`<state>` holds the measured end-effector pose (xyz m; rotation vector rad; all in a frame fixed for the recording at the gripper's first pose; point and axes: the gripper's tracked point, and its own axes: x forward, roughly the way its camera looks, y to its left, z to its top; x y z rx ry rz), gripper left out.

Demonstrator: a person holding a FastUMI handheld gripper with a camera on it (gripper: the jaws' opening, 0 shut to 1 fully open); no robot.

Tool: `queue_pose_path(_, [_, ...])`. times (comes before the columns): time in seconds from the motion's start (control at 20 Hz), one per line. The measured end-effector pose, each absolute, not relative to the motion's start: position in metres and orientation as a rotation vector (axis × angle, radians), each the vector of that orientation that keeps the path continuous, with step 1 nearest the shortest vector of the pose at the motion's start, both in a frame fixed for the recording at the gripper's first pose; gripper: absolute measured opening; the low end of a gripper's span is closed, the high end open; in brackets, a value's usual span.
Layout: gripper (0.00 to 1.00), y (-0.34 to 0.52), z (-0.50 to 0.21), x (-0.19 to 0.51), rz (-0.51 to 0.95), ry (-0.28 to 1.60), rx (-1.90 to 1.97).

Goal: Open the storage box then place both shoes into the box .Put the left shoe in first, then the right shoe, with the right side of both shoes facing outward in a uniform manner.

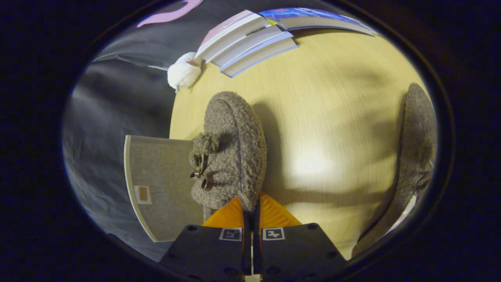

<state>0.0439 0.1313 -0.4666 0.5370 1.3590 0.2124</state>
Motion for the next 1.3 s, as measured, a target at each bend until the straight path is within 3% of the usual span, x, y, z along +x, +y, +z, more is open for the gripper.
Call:
queue_pose_path(0.65, [0.05, 0.18, -0.32, 0.051, 0.232, 1.128, 0.756])
queue_pose_path(1.0, [0.05, 0.257, -0.258, 0.047, 0.36, 1.079, 0.742])
queue_pose_path(1.3, [0.05, 0.334, -0.251, 0.043, 0.457, 1.118, 0.693])
